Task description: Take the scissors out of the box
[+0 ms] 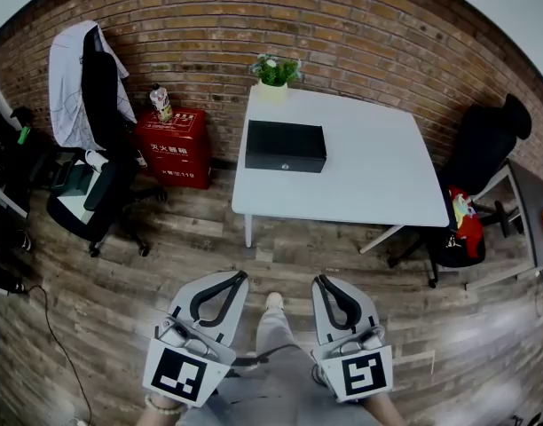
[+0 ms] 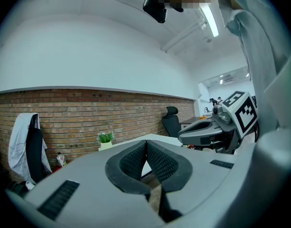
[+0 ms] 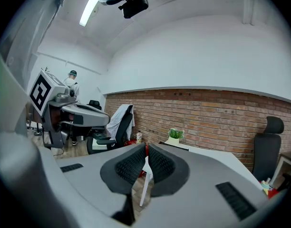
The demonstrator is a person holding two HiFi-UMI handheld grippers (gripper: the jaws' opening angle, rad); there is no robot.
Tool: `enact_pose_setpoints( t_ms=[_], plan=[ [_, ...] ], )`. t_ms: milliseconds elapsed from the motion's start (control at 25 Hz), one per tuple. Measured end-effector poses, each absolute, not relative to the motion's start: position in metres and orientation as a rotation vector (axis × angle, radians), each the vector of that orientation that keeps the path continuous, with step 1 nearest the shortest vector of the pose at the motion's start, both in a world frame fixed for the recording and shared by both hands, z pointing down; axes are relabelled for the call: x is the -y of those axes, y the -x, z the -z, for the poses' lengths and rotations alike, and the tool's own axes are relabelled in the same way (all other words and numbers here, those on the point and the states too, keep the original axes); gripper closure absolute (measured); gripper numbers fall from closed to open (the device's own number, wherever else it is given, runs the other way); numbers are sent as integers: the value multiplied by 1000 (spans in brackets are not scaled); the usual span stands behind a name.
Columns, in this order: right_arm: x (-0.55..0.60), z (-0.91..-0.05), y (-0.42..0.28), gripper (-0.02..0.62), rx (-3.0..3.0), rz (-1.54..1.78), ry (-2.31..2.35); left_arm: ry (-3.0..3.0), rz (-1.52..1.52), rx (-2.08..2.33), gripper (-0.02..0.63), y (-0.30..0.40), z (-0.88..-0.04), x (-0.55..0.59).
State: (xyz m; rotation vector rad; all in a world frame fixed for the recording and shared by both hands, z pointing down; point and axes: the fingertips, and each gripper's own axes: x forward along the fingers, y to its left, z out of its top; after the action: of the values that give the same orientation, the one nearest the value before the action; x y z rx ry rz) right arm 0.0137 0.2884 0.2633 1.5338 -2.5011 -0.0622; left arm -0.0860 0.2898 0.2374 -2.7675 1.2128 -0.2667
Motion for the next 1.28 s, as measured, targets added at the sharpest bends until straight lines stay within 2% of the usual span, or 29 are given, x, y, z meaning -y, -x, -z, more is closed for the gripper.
enact_pose_setpoints(
  t_ms=[1280],
  plan=[
    [-36,-283,-53,548,2594,24,-1295,2738,337,-1426,592,36,-252,-51]
  ],
)
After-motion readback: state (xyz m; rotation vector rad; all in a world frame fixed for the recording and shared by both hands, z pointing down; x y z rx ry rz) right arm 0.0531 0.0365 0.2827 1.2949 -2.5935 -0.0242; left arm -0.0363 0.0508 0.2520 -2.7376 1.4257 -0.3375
